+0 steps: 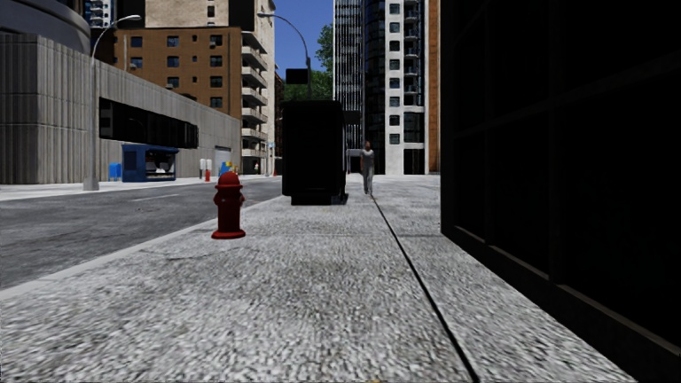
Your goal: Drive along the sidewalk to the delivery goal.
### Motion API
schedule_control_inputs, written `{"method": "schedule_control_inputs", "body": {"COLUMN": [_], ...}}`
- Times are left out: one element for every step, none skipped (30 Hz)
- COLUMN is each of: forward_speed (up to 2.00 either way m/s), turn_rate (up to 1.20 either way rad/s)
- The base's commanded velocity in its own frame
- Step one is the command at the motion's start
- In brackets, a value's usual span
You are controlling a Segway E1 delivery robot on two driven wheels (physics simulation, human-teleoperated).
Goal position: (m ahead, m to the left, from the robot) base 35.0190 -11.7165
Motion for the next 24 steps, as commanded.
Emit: {"method": "schedule_control_inputs", "body": {"forward_speed": [2.00,2.00,2.00,2.00,2.00,2.00,2.00,2.00,2.00,2.00,2.00,2.00,2.00,2.00,2.00,2.00,2.00,2.00,2.00,2.00,2.00,2.00,2.00,2.00], "turn_rate": [0.00,0.00,0.00,0.00,0.00,0.00,0.00,0.00,0.00,0.00,0.00,0.00,0.00,0.00,0.00,0.00,0.00,0.00,0.00,0.00,0.00,0.00,0.00,-0.02]}}
